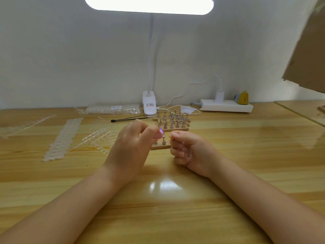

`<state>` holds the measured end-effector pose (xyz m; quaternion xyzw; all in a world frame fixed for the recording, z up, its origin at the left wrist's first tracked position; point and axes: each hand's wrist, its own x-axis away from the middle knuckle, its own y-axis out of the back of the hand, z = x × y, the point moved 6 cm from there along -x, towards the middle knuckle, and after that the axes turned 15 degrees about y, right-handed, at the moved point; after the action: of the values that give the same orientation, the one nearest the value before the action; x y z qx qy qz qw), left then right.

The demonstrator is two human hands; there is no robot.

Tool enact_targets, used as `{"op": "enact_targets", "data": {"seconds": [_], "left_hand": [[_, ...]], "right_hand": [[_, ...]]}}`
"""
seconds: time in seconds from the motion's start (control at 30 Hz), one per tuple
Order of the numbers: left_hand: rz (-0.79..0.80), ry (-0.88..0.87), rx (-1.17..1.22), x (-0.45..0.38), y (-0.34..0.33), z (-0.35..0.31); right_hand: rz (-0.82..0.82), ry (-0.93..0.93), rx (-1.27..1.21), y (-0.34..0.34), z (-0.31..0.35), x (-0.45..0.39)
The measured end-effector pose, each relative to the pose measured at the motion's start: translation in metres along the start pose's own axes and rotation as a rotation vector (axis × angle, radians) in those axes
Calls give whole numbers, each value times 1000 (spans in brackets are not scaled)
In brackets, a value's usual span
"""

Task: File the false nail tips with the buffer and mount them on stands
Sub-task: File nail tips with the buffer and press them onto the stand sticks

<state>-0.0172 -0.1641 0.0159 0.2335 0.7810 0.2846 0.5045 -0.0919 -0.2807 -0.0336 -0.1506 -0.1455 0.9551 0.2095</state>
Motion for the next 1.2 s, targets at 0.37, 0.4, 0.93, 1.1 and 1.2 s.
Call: {"op": "enact_targets", "data": {"seconds": [0.37,0.4,0.93,1.1,1.2], "left_hand": [[-99,-141,79,3,6,-5],[-80,-156,136,4,4,-12],[58,95,258,2,-7,3],[-55,-129,188,4,-2,-13],[-64,-70,44,2,-5,0]], "right_hand": [[63,-2,40,-3,-1,1],[68,12,41,-3,-1,1],[-15,45,-20,1,0,-1],[-6,31,32,0,-1,-1],[-31,-6,9,2,-1,-1]]}}
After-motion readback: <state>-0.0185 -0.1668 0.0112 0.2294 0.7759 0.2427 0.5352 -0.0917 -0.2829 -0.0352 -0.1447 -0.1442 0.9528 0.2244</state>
